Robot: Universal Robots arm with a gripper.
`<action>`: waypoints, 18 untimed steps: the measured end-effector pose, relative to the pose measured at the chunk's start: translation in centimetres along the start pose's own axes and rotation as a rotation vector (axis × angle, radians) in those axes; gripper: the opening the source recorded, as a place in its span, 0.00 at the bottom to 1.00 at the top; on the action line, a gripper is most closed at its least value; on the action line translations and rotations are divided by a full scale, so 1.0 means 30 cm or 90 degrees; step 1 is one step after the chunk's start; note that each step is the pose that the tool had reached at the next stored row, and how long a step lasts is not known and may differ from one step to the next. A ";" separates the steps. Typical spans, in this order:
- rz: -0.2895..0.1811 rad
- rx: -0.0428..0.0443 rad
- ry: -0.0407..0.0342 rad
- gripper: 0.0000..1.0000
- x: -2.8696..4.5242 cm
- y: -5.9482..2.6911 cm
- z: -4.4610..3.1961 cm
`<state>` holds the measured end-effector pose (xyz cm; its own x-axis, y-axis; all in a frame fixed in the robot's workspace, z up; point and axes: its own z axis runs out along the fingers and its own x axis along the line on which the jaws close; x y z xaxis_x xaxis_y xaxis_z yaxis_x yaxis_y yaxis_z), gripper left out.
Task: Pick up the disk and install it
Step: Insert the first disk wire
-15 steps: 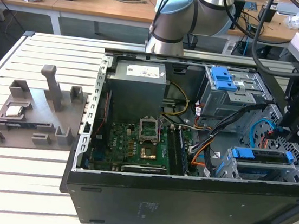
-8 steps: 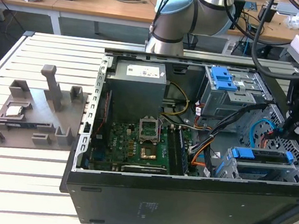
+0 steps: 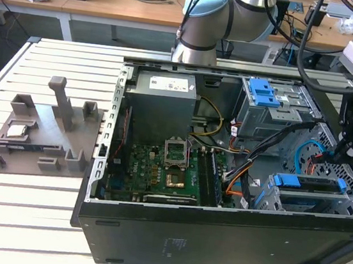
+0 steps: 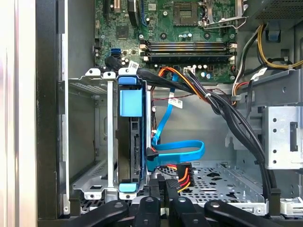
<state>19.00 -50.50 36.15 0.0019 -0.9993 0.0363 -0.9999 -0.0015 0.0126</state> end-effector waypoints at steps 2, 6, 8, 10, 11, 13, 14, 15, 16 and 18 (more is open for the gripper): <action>0.000 0.0000 0.0012 0.17 0.017 0.003 0.001; 0.000 0.0000 0.0012 0.17 0.052 0.027 0.004; -0.001 0.0000 0.0001 0.17 0.069 0.052 0.011; -0.002 0.0000 -0.0003 0.17 0.077 0.057 0.022; -0.002 0.0001 -0.0003 0.17 0.078 0.057 0.029; -0.003 0.0000 -0.0002 0.17 0.077 0.057 0.041; -0.003 0.0000 -0.0002 0.17 0.077 0.057 0.043; -0.003 0.0000 -0.0002 0.17 0.077 0.057 0.045; -0.003 0.0000 -0.0002 0.17 0.077 0.057 0.046; -0.003 0.0000 -0.0002 0.17 0.077 0.057 0.051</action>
<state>17.28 -52.87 34.73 0.0072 -0.9993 0.0360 -0.9999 -0.0067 0.0128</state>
